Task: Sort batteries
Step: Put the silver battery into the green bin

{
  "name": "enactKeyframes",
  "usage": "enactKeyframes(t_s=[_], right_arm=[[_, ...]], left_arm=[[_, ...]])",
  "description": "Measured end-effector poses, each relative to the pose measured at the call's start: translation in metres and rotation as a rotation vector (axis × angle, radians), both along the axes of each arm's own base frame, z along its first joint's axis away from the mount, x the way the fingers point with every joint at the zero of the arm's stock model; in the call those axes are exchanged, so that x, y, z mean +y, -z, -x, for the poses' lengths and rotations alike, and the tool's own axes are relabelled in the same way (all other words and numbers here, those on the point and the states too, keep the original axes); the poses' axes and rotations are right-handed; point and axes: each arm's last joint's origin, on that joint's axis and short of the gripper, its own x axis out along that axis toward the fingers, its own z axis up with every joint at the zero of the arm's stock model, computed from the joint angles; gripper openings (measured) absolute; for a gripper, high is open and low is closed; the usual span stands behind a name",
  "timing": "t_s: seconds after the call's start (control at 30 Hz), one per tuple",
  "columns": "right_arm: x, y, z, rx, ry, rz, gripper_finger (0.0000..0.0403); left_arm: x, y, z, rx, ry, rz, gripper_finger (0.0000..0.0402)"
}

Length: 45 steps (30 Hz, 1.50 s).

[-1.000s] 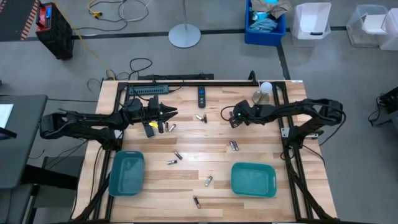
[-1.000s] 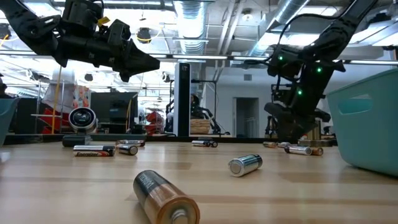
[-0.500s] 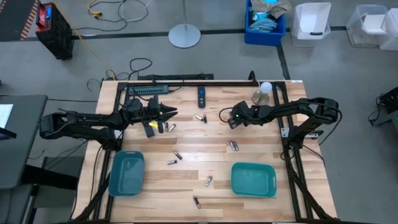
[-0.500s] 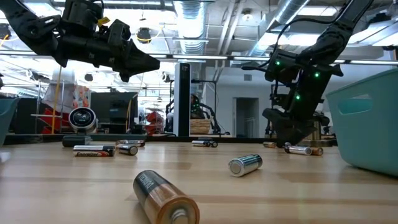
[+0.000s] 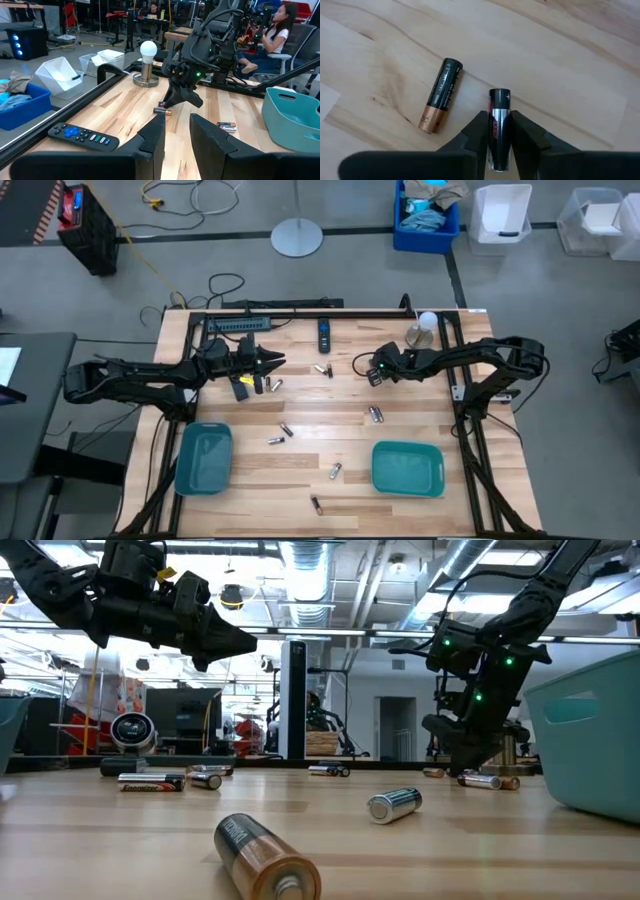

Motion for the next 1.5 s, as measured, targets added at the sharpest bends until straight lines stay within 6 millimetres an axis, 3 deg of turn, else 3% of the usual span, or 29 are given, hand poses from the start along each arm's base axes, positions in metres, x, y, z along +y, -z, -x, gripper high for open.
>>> enactKeyframes(t_s=[0.27, 0.5, 0.9, 1.2, 1.5], right_arm=[[0.0, 0.0, 0.0, 0.003, -0.001, -0.006, 0.0058], [0.001, -0.001, 0.001, -0.004, -0.002, -0.008, 0.0053], [0.006, -0.035, 0.005, -0.131, -0.056, 0.048, 0.0051], [0.022, -0.056, -0.022, -0.366, -0.216, 0.186, 0.0051], [0.041, -0.06, -0.044, -0.504, -0.348, 0.264, 0.0051]], left_arm=[[0.0, 0.0, 0.0, 0.0, 0.0, 0.001, 0.0086], [0.0, 0.0, 0.0, 0.0, 0.001, 0.0, 0.0086], [0.0, 0.0, 0.0, 0.0, 0.003, 0.001, 0.0086], [0.001, 0.0, 0.0, 0.0, -0.038, 0.003, 0.0086], [0.001, 0.0, 0.0, -0.012, -0.044, 0.029, 0.0086]])
